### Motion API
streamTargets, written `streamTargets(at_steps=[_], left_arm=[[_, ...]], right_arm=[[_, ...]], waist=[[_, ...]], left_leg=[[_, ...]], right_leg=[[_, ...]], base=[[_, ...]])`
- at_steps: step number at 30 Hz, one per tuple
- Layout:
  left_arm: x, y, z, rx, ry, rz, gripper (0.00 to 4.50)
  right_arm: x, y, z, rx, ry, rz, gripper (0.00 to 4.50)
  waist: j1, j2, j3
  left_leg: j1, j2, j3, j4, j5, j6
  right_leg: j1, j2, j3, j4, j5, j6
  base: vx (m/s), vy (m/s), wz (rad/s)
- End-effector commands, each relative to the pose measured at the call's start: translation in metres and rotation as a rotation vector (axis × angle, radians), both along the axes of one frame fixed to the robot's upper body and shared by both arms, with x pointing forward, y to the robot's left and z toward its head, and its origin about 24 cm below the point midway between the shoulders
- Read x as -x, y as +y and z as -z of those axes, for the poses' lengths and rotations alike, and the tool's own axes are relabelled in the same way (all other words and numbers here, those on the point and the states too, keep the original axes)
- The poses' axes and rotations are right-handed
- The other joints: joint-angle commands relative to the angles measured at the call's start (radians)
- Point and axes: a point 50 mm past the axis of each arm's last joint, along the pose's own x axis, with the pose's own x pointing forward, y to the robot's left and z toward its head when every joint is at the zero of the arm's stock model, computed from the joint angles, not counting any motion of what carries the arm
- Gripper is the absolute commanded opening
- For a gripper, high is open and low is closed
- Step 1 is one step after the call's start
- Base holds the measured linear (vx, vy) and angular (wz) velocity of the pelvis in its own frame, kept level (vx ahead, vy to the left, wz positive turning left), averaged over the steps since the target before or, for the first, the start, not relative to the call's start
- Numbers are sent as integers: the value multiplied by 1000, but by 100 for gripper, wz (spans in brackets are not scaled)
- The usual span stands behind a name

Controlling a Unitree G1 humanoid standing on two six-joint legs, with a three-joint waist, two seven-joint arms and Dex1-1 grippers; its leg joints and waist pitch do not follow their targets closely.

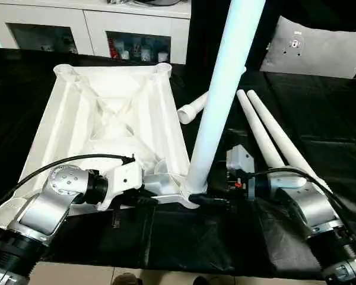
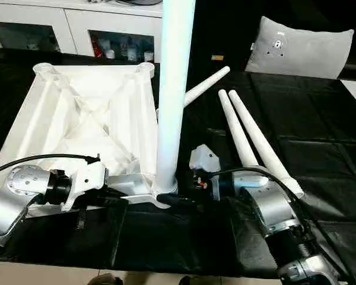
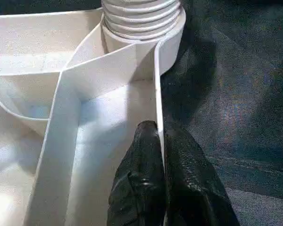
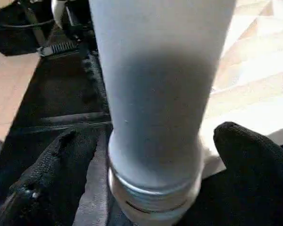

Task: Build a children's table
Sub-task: Rotate leg to tighten

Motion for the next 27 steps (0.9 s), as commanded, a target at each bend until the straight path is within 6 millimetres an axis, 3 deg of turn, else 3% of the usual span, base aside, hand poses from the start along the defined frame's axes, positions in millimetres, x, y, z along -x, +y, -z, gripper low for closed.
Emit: streamTargets(at_steps=[1,15,27], left_arm=[[2,-5,-1,-2,1,62,0],[3,-4,-1,-7,7,64,0],[3,-2,-1,-7,21,60,0]], right_arm=[[-1,0,0,-18,33,-14,415],[1,2,2,-14,91,-45,283],[5,3,10,2,131,-52,265]], waist=[[-4,8,-89],[-2,10,-87],[-3,7,-88]], left_leg=[[-2,42,-4,-65,-92,67],[-1,42,-4,-64,-100,60],[-2,42,-3,-64,-94,60]], right_leg=[[66,-78,74,-69,-213,-180],[66,-78,73,-72,-235,-174],[67,-78,73,-70,-226,-176]], base=[[0,0,0],[0,0,0],[0,0,0]])
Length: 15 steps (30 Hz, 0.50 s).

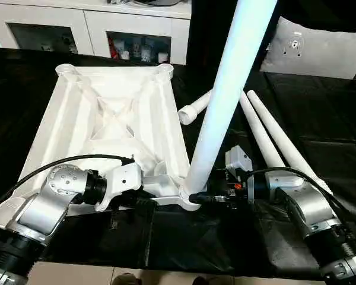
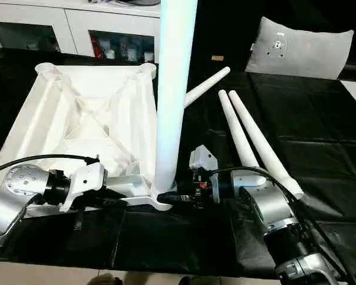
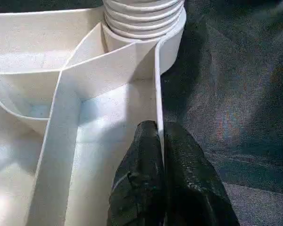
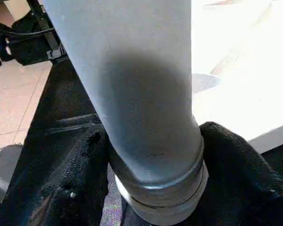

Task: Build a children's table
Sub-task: Rotate leg to tighten

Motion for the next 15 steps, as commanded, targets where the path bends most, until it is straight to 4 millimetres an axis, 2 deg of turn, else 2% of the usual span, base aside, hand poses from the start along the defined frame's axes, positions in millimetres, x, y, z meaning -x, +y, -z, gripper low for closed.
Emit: streamTargets(at_steps=[1,2,3,4,9,12,13,15], left_arm=[[2,-4,-1,2,11,47,0],[3,-4,0,2,15,49,0],[4,-4,0,2,21,53,0],[4,-4,0,2,21,54,0],[6,-5,0,11,34,60,0],[7,-6,1,11,40,65,0],[7,-6,1,11,41,66,0],[7,-6,0,11,41,65,0]], right_arm=[[4,3,7,18,41,-32,265],[5,3,8,22,47,-31,265],[5,4,9,34,63,-27,265],[5,4,9,35,64,-27,265],[6,4,13,63,103,-12,265],[6,4,16,85,133,-1,265],[6,5,16,91,141,2,265],[6,5,17,94,144,2,265]], waist=[[-3,11,-86],[-3,10,-87],[-3,19,-83],[-5,15,-84],[-4,18,-83],[-4,16,-83],[-5,12,-82],[-6,13,-82]], left_leg=[[-2,42,-4,-64,-98,59],[-2,42,-4,-64,-94,58],[-1,41,-5,-65,-99,57],[-1,42,-4,-65,-105,56],[0,41,-5,-66,-119,49],[1,42,-5,-67,-120,48],[1,42,-6,-67,-120,48],[2,42,-5,-67,-128,45]], right_leg=[[66,-79,73,-72,-232,-175],[67,-79,73,-70,-228,-174],[64,-78,73,-72,-232,-175],[66,-77,73,-73,-229,-175],[66,-77,73,-73,-233,-177],[66,-78,73,-73,-237,-176],[65,-78,73,-73,-245,-175],[64,-78,73,-76,-256,-169]], base=[[0,0,0],[0,0,0],[0,0,0],[0,0,0],[0,0,0],[0,0,0],[0,0,0],[0,0,0]])
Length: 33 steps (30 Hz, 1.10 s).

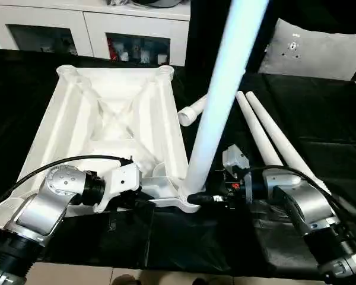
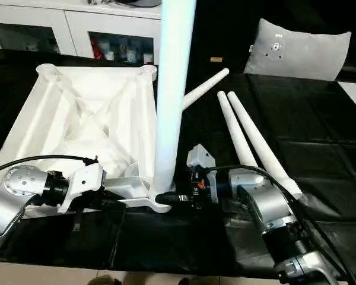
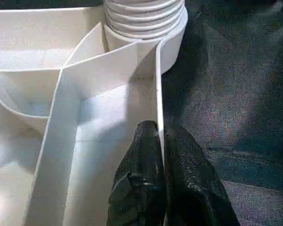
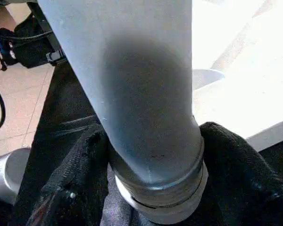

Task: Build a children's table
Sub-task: Rotate leg to tighten

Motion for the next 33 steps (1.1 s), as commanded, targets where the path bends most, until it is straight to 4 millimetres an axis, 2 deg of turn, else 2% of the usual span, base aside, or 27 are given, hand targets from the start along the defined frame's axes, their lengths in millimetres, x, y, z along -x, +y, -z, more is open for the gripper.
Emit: streamTargets(at_steps=[1,7,10,11,12,14,15,16,17,19,20,21,22,23,24,26,27,28,30,33], left_arm=[[5,-8,-1,16,16,69,0],[7,-10,-3,72,23,27,0],[9,-17,-4,126,16,-25,0],[12,-25,-4,167,9,-78,0],[12,-25,-4,167,9,-78,0],[16,-37,-3,214,9,-144,0],[20,-47,-4,247,7,-185,0],[20,-47,-4,247,7,-185,0],[21,-59,-4,264,-14,-235,0],[21,-65,-4,271,-22,-257,0],[22,-71,-5,279,-28,-276,0],[21,-80,-6,297,-37,-319,0],[19,-89,-8,309,-51,-360,0],[16,-95,-10,315,-67,-399,0],[13,-99,-11,312,-85,-439,0],[7,-104,-14,313,-109,-495,0],[5,-105,-16,313,-118,-515,0],[3,-106,-17,313,-122,-523,0],[3,-106,-17,310,-122,-523,0],[3,-105,-17,277,-125,-503,0]], right_arm=[[6,0,15,65,64,-2,265],[11,1,19,56,90,26,265],[15,3,25,49,100,82,265],[16,6,31,37,104,172,265],[16,6,31,37,104,172,265],[15,12,37,11,114,285,265],[14,17,40,-9,128,357,264],[14,17,40,-9,128,357,264],[12,25,42,-39,148,429,264],[10,29,42,-56,157,466,264],[8,33,43,-70,165,501,264],[4,39,43,-87,175,564,264],[0,45,44,-98,186,624,264],[-3,49,45,-102,195,667,264],[-6,53,45,-103,202,702,264],[-8,58,47,-97,210,733,264],[-8,60,47,-91,211,741,264],[-8,61,48,-88,210,744,264],[-8,61,48,-85,211,747,264],[-8,62,48,-88,218,760,264]], waist=[[-4,12,-77],[-4,13,-79],[-6,18,-79],[-5,19,-79],[-7,18,-76],[-14,17,-74],[-22,16,-68],[-28,14,-68],[-38,11,-61],[-45,10,-63],[-49,4,-65],[-52,7,-65],[-55,3,-65],[-64,4,-68],[-65,9,-67],[-69,10,-68],[-71,7,-69],[-71,9,-72],[-70,11,-76],[-70,13,-77]], left_leg=[[0,42,-5,-67,-127,45],[-1,43,-5,-67,-119,44],[-2,46,-6,-69,-119,39],[-1,44,-6,-69,-138,39],[-1,45,-6,-71,-157,32],[-1,40,-7,-72,-195,23],[-2,37,-8,-74,-224,17],[1,38,-9,-74,-237,11],[8,28,-9,-69,-271,11],[7,19,-10,-65,-265,16],[8,20,-10,-63,-260,16],[11,18,-10,-62,-264,22],[10,19,-10,-62,-266,23],[4,21,-15,-64,-277,14],[5,22,-16,-65,-279,18],[14,25,-17,-66,-302,25],[14,23,-18,-67,-308,28],[14,24,-18,-68,-303,29],[5,35,-21,-77,-272,41],[4,36,-18,-79,-260,45]], right_leg=[[64,-78,73,-76,-257,-167],[64,-78,73,-73,-239,-166],[64,-79,74,-70,-221,-174],[62,-78,72,-75,-240,-168],[62,-80,71,-81,-272,-160],[62,-78,68,-91,-370,-130],[62,-77,64,-100,-440,-107],[61,-79,64,-101,-470,-95],[53,-79,57,-123,-597,-45],[54,-78,51,-137,-660,-1],[52,-78,50,-137,-664,6],[47,-76,48,-140,-671,15],[47,-75,46,-142,-672,17],[54,-76,37,-141,-667,25],[53,-76,36,-144,-659,26],[48,-76,34,-147,-629,17],[49,-76,34,-148,-620,17],[50,-77,36,-145,-602,14],[57,-75,45,-128,-482,-26],[56,-78,55,-120,-427,-60]], base=[[0,0,0],[0,0,0],[0,0,0],[0,0,0],[0,0,0],[0,0,0],[0,0,0],[0,0,0],[0,0,0],[0,0,0],[0,0,0],[0,0,0],[0,0,0],[0,0,0],[0,0,0],[0,0,0],[0,0,0],[0,0,0],[0,0,0],[0,0,0]])
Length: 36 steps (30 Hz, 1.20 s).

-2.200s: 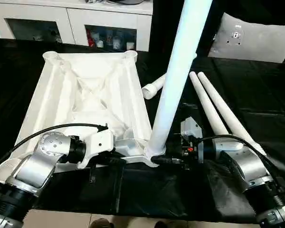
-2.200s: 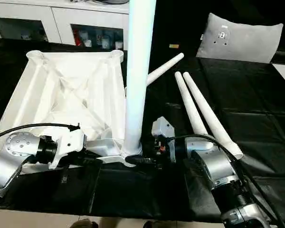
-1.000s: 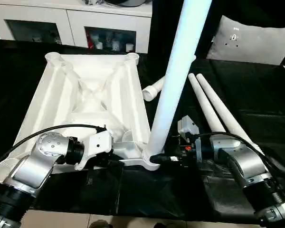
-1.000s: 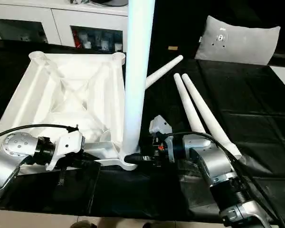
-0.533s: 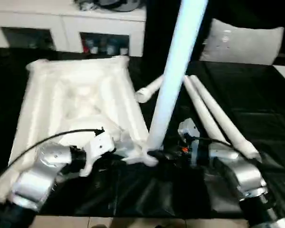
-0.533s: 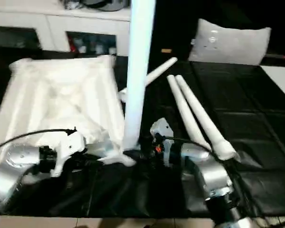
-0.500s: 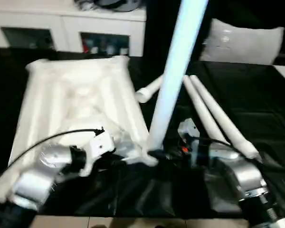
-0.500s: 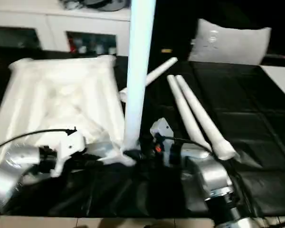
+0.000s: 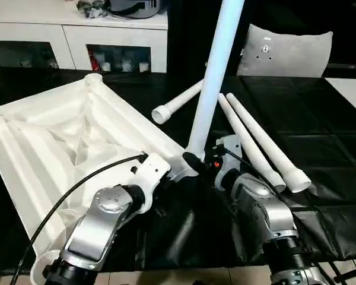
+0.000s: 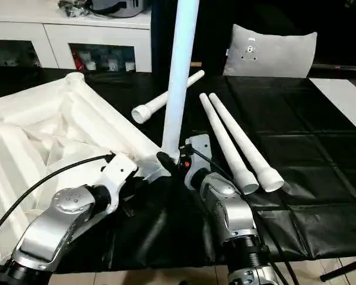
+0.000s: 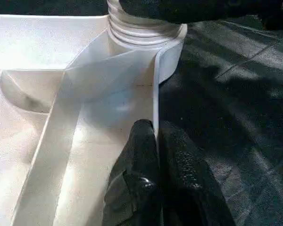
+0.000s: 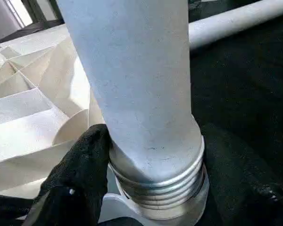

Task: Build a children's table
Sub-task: Rotate leg to tighten

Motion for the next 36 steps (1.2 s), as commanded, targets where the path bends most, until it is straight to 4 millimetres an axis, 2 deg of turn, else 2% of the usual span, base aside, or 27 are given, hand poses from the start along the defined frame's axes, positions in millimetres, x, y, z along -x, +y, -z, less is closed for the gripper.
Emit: streamTargets(at_steps=[1,2,3,5,7,10,14,16,17,20,21,25,30,36], left_arm=[[0,-31,-35,106,-145,157,0],[0,-31,-35,101,-142,152,0],[0,-30,-35,98,-141,149,0],[0,-29,-34,88,-137,147,0],[0,-27,-34,83,-135,148,0],[0,-24,-33,80,-133,151,0],[-1,-17,-28,58,-129,173,0],[-2,-12,-26,42,-126,190,0],[-1,-10,-25,37,-125,196,0],[-1,-2,-23,24,-113,226,0],[1,4,-22,14,-100,249,0],[3,11,-20,3,-84,297,0],[8,28,-15,-33,-31,384,0],[16,41,-14,-70,10,520,0]], right_arm=[[15,24,25,-11,148,-79,264],[14,24,25,-12,150,-72,264],[14,24,25,-13,150,-67,264],[13,23,24,-9,131,-60,264],[11,19,23,-8,105,-48,320],[10,14,22,-20,89,-41,344],[14,-2,17,15,3,-74,382],[18,-13,14,14,-38,-97,400],[20,-16,13,14,-52,-102,412],[24,-32,7,8,-103,-134,431],[27,-40,3,16,-129,-170,445],[30,-51,-3,32,-163,-227,445],[34,-65,-18,89,-217,-406,445],[32,-70,-29,152,-238,-558,445]], waist=[[5,4,-52],[5,7,-51],[4,3,-51],[6,2,-50],[6,5,-49],[4,6,-49],[13,6,-53],[21,3,-59],[26,2,-61],[32,2,-62],[33,5,-61],[33,5,-57],[38,3,-55],[42,2,-56]], left_leg=[[-5,40,-16,-78,-252,41],[-5,39,-15,-78,-253,40],[-4,39,-14,-78,-259,38],[-6,37,-13,-78,-257,37],[-5,38,-14,-79,-263,34],[-4,39,-16,-80,-278,30],[-9,43,-13,-79,-224,42],[-10,45,-9,-76,-181,55],[-14,44,-7,-75,-144,66],[-18,41,-4,-71,-122,78],[-18,43,-3,-72,-124,82],[-17,44,-4,-74,-160,75],[-12,44,-4,-75,-190,79],[-12,45,-4,-75,-178,78]], right_leg=[[36,-78,60,-84,-417,-84],[36,-78,61,-85,-417,-87],[35,-78,61,-87,-427,-88],[37,-80,62,-88,-444,-83],[36,-80,60,-90,-456,-79],[35,-79,60,-91,-458,-78],[39,-78,65,-80,-367,-100],[40,-79,69,-72,-314,-114],[41,-77,70,-66,-269,-132],[44,-77,71,-62,-249,-142],[41,-75,70,-62,-247,-145],[40,-74,68,-69,-298,-138],[36,-74,68,-72,-338,-130],[35,-74,69,-69,-336,-137]], base=[[0,0,0],[0,0,0],[0,0,0],[0,0,0],[0,0,0],[0,0,0],[0,0,0],[0,0,0],[0,0,0],[0,0,0],[0,0,0],[0,0,0],[0,0,0],[0,0,0]])
